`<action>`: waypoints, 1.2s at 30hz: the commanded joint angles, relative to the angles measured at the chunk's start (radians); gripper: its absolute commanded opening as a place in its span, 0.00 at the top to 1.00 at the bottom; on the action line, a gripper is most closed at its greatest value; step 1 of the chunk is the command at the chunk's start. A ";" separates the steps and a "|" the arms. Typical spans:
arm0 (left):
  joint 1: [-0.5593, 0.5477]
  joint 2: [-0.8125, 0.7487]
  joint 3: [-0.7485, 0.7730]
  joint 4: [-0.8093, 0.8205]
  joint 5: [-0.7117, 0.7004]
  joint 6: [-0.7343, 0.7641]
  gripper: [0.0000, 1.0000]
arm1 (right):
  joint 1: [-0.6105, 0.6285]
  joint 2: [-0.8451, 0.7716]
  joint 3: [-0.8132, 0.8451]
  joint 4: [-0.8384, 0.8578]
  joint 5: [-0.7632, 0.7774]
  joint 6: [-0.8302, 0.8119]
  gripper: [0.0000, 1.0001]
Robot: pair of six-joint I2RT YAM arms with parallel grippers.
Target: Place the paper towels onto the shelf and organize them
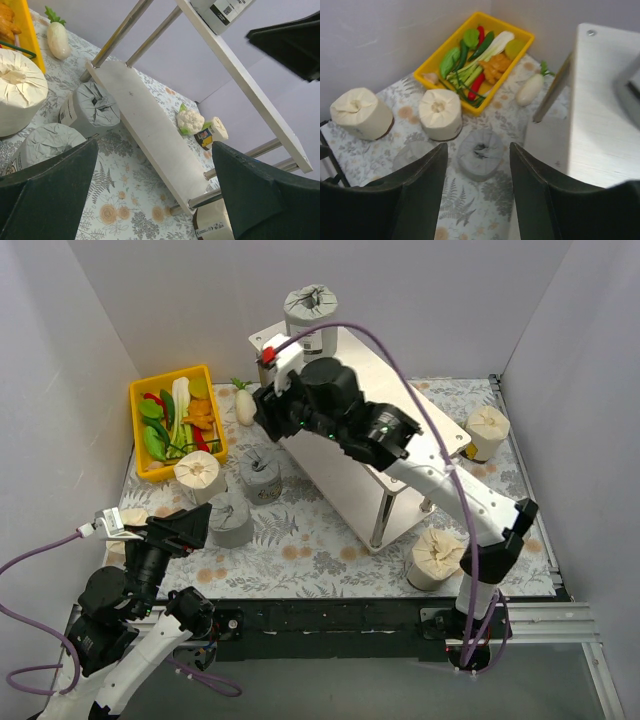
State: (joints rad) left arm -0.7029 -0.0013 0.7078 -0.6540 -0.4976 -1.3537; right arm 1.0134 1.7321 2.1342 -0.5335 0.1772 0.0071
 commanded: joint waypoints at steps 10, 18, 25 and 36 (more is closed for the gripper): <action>-0.003 -0.101 0.065 0.020 0.010 0.037 0.02 | 0.145 0.261 0.035 -0.077 -0.070 0.149 0.42; -0.003 0.051 0.225 0.100 0.085 0.146 0.02 | 0.177 0.325 -0.023 -0.040 -0.065 0.214 0.41; -0.003 0.168 0.372 0.106 0.181 0.185 0.02 | 0.211 0.385 -0.031 0.000 -0.074 0.205 0.37; -0.003 0.179 0.417 0.128 0.223 0.151 0.02 | 0.248 0.480 0.000 0.030 -0.090 0.195 0.30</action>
State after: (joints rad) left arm -0.7029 0.1562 1.1023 -0.5369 -0.3126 -1.2022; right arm 1.2522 2.1773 2.0964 -0.5598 0.0898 0.2062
